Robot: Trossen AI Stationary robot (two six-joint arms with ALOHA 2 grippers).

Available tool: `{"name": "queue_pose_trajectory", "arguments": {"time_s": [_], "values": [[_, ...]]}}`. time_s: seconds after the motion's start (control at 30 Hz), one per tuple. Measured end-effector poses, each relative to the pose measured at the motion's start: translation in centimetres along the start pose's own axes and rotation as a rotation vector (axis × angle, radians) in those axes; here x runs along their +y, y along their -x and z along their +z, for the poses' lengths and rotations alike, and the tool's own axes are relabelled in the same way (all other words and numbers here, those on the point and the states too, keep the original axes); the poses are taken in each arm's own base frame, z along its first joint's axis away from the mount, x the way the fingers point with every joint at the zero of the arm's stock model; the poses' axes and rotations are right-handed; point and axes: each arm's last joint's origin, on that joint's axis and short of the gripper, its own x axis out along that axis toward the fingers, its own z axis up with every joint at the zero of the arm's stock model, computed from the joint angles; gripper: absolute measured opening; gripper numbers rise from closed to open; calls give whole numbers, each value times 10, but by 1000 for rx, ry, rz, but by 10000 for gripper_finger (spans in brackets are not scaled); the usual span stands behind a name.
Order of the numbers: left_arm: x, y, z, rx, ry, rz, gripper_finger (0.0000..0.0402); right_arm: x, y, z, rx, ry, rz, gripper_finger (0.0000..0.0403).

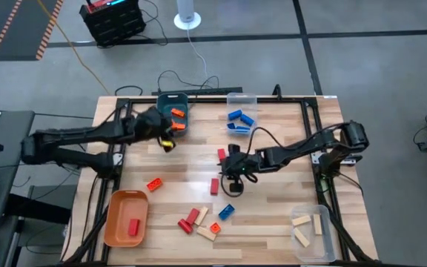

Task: Sort blocks
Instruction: Put the orange game piece into the blue bin

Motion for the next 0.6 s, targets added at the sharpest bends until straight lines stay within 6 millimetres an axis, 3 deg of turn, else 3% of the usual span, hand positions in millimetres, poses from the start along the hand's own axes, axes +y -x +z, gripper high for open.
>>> {"name": "queue_pose_trajectory", "arguments": {"time_s": [0.6], "values": [[58, -85, -10, 324, 61, -4, 150, 32, 8, 9, -89, 65, 12, 121]]}}
